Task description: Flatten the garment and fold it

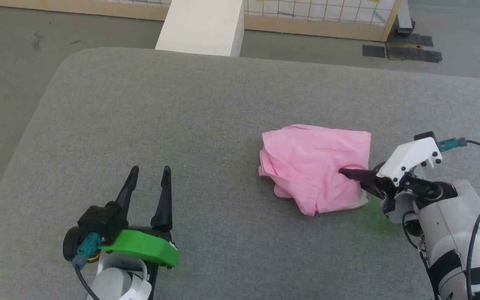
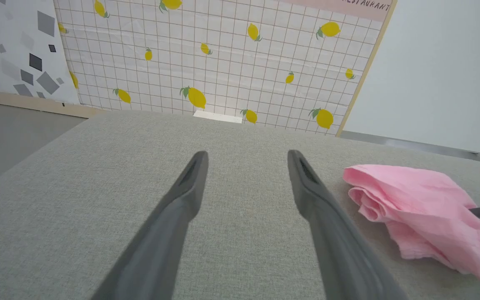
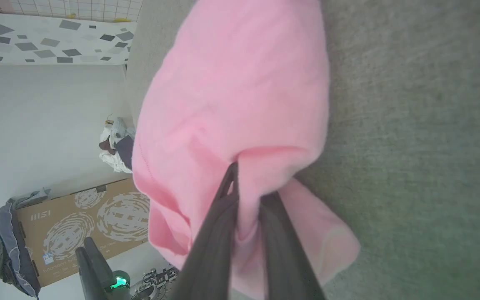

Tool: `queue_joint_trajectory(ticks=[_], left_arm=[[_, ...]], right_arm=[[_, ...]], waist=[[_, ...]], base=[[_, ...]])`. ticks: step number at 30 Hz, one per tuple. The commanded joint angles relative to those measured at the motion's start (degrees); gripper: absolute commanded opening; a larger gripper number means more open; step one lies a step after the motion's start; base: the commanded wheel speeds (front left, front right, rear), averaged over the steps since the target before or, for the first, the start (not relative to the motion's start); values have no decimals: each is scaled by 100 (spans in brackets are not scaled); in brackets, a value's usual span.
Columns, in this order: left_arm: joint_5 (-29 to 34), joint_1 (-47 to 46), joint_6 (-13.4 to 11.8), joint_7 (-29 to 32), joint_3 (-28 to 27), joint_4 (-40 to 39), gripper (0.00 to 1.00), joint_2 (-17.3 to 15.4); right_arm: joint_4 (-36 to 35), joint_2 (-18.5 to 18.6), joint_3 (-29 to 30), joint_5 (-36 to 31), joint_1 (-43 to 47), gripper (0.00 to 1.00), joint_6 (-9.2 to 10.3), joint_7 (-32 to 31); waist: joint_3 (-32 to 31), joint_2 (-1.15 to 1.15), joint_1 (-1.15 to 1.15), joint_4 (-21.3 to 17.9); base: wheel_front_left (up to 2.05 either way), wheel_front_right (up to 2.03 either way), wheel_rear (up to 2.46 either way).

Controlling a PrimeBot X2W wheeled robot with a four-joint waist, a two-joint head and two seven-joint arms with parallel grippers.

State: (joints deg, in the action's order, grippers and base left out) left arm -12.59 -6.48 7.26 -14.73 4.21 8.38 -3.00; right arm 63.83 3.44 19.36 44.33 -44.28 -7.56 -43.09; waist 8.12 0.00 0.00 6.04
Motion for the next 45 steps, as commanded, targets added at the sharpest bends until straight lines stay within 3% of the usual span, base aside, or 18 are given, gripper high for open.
queue_joint_trajectory(ticks=[1,5,9,16,22,27,35,45], left_arm=[[27,-49,10,-27,-16,-31,100,13],[33,-18,2,-27,-49,-51,100,13],[58,5,3,-27,-72,-77,100,13],[178,-60,9,-27,-167,-208,100,13],[297,-285,16,-27,-142,-312,100,12],[397,-535,20,-27,-148,-442,100,-69],[506,-826,22,-27,-206,-684,100,-396],[579,-1034,22,-27,-137,-780,100,-815]], right_arm=[[-84,-5,-32,-68,41,0,8,-4],[-343,-15,-208,-237,111,0,8,-15],[-889,66,-821,-790,236,0,8,-4],[-2136,581,-2112,-2025,404,0,8,-25],[-2963,1128,-2533,-2797,488,0,8,-65],[-3279,1496,-2425,-3487,527,0,8,134],[-3148,1530,-1750,-4518,415,0,8,957],[-2713,1479,-709,-5846,53,0,8,1983]], waist=[[-30,0,0,-23],[-53,0,0,-142],[-39,0,0,-355],[190,0,0,-1059],[511,0,0,-1725],[881,0,0,-2235],[1476,0,0,-2773],[1968,0,0,-2834]], base=[[0,0,0],[0,0,0],[0,0,0],[0,0,0],[0,0,0],[0,0,0],[0,0,0],[0,0,0]])
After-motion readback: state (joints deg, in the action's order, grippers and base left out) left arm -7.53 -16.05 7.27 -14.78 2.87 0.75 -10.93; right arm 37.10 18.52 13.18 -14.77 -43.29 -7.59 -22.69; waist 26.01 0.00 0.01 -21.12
